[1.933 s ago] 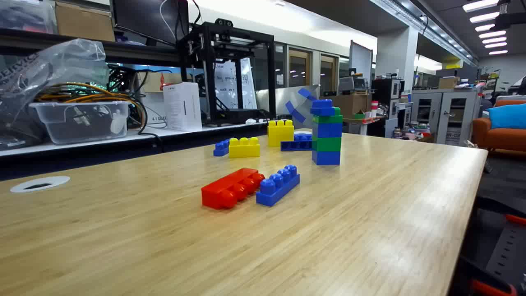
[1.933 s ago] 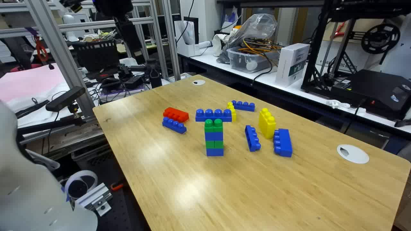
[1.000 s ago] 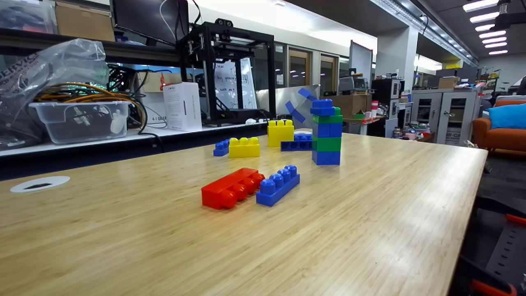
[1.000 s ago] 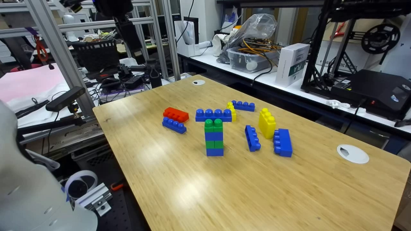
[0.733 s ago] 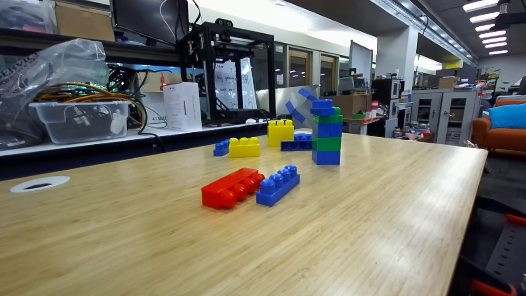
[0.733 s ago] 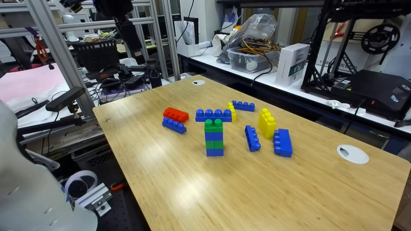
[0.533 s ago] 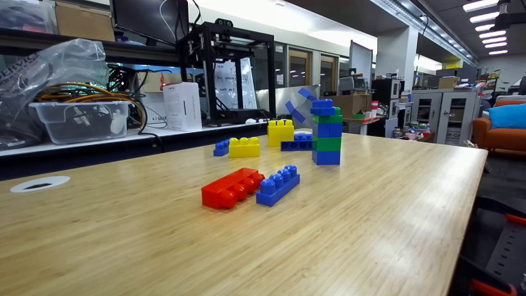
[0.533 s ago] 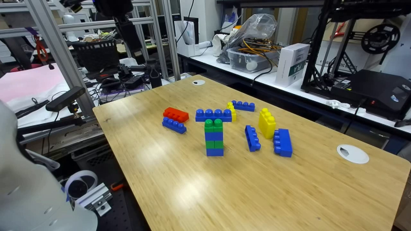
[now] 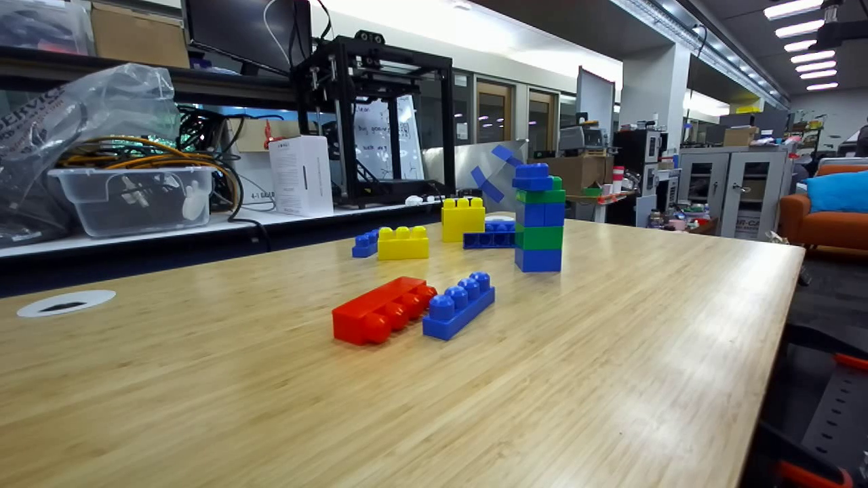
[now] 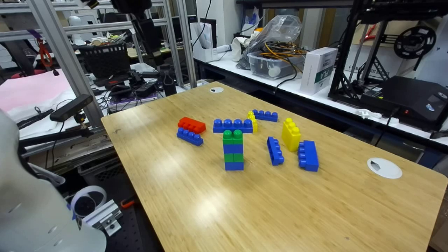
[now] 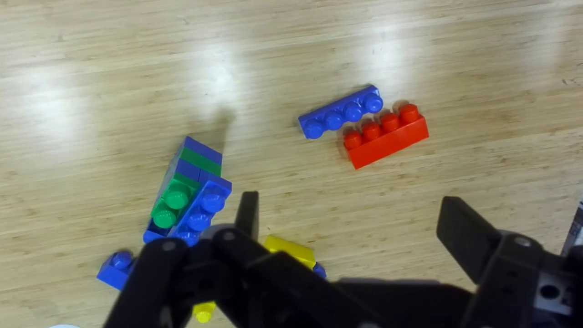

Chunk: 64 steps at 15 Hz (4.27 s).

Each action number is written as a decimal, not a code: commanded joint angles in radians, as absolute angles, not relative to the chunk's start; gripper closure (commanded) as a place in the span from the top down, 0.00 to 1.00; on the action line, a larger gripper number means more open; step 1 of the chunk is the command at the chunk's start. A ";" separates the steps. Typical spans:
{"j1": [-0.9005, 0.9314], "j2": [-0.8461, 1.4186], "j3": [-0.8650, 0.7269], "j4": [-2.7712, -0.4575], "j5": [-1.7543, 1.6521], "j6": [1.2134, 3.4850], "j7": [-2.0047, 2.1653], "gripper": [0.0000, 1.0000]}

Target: Pick the yellow block and put it on the green block

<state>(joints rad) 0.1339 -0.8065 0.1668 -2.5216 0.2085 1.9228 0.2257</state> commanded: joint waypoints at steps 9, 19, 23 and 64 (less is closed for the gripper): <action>0.117 -0.694 0.178 -2.429 0.189 1.925 0.211 1.00; 0.131 -0.281 0.169 -2.097 0.057 1.882 0.069 1.00; 0.132 -0.149 0.149 -1.993 0.034 1.875 -0.002 1.00; 0.101 0.511 0.144 -1.416 -0.005 1.815 -0.495 1.00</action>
<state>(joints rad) 0.1099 0.4770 0.1288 -1.4559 0.0147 1.8605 -0.4597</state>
